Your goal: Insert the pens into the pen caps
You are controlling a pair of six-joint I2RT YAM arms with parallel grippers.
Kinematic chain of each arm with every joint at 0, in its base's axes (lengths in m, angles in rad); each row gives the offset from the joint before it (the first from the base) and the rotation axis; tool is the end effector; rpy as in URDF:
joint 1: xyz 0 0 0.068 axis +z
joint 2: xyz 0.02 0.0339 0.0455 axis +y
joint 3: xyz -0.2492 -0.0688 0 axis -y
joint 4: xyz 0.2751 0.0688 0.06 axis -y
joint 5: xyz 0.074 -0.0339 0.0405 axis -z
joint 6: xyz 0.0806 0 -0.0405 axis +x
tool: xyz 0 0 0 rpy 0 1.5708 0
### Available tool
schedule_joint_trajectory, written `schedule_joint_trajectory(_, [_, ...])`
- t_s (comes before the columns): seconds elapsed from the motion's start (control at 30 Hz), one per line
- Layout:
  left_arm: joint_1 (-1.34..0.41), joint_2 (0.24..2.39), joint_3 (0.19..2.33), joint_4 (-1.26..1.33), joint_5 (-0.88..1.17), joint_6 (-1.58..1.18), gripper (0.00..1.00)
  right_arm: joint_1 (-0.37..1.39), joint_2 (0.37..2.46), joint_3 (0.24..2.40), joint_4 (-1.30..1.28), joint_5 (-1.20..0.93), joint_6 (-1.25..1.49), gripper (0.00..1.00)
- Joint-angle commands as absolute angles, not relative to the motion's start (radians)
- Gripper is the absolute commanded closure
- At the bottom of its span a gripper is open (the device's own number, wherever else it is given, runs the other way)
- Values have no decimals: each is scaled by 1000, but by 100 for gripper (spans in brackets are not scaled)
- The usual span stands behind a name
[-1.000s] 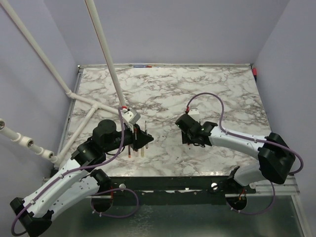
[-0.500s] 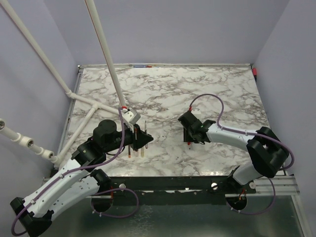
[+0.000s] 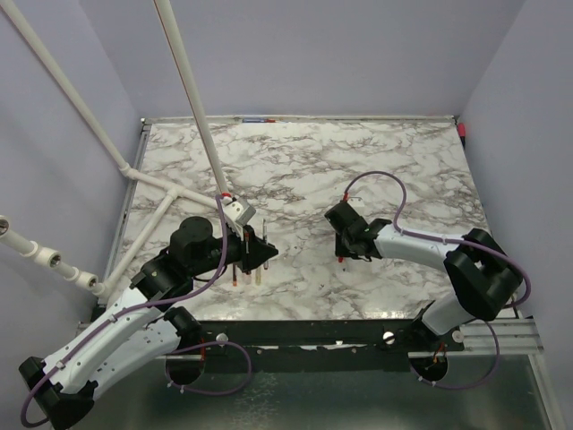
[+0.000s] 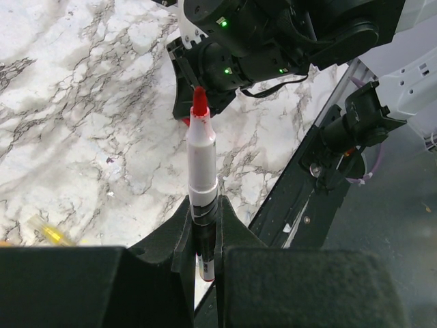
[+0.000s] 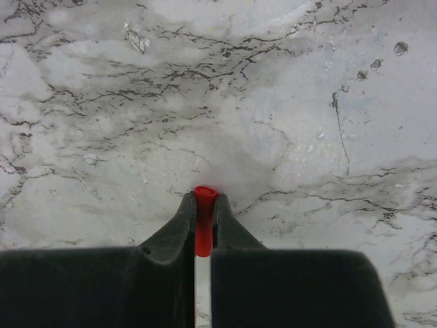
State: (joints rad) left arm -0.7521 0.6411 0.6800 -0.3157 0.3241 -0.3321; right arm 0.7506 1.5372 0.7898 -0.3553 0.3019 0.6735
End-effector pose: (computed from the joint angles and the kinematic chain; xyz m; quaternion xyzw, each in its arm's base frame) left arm 0.1559 -0.1810 0.2921 0.2593 0.7499 -0.4172 0.4432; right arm 0.2520 0.2023 0.0849 -0.0022 0.9623 0.0391 0.2691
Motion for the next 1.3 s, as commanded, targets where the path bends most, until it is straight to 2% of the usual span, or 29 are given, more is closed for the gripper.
schedule_joint_trajectory(0.0, [-748,644,675,-313,307,-320,100,746,1552,752,-356,284,679,99])
schedule_joint_trajectory(0.3, [-748,654,676,-312,308,-320,100,747,1445,764,-388,289,668,99])
schedule_joint_trajectory(0.6, [-748,666,675,-311,323,-323,100,747,1254,814,-420,232,624,99])
schedule_joint_trajectory(0.93, [-748,677,675,-292,382,-336,100,750,1007,804,-251,20,563,99])
schedule_joint_trajectory(1.27, [-749,719,688,-281,480,-343,100,761,902,806,-28,-197,585,99])
